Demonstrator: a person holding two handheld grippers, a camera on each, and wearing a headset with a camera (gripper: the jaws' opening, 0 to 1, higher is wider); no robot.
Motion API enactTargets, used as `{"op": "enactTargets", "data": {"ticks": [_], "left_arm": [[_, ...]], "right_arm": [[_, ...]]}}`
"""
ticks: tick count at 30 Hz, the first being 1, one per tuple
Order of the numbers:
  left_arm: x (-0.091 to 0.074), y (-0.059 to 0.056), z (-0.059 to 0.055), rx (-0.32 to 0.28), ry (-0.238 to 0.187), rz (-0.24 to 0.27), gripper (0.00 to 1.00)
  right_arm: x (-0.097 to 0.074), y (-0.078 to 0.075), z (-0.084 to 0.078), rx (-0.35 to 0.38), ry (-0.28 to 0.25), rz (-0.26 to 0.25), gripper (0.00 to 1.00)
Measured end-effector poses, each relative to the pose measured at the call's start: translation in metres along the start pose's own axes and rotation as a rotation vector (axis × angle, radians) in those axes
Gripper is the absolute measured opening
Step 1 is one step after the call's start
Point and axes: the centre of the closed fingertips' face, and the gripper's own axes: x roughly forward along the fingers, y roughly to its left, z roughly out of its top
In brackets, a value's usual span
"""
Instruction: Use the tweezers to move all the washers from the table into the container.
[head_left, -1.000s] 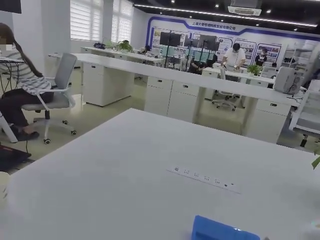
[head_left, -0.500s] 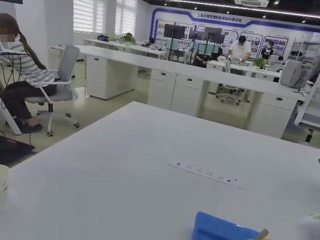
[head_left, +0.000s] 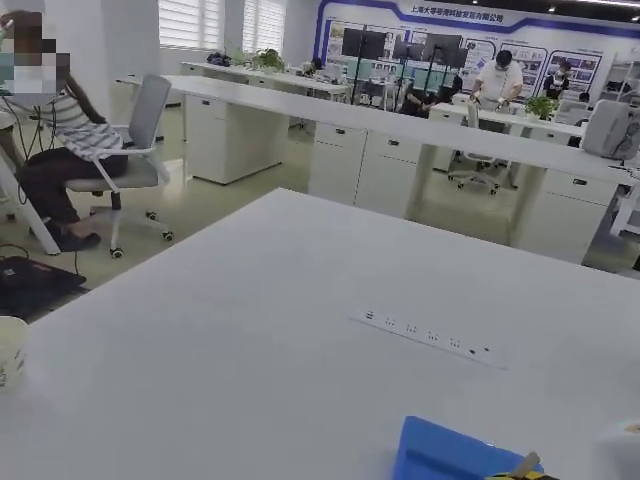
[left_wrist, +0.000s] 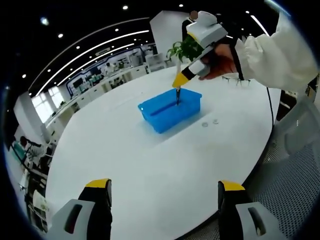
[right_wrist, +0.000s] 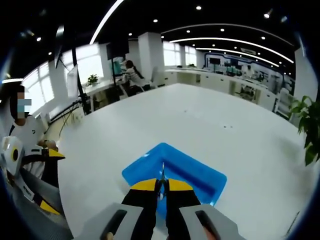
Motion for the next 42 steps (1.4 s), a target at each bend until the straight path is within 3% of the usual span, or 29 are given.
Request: {"op": "enactTargets", "data": {"ticks": [22,42], "left_arm": [[0.004,-0.002,-0.009,-0.006,0.049,-0.011,0.9],[0.006,-0.002,-0.012,-0.008,0.072,-0.014,0.9]], "right_arm": [[0.028,-0.007,-0.013,-0.015,0.04,-0.006,0.02],[0.038,-0.005,-0.017,-0.02,0.048,-0.008,0.02]]}}
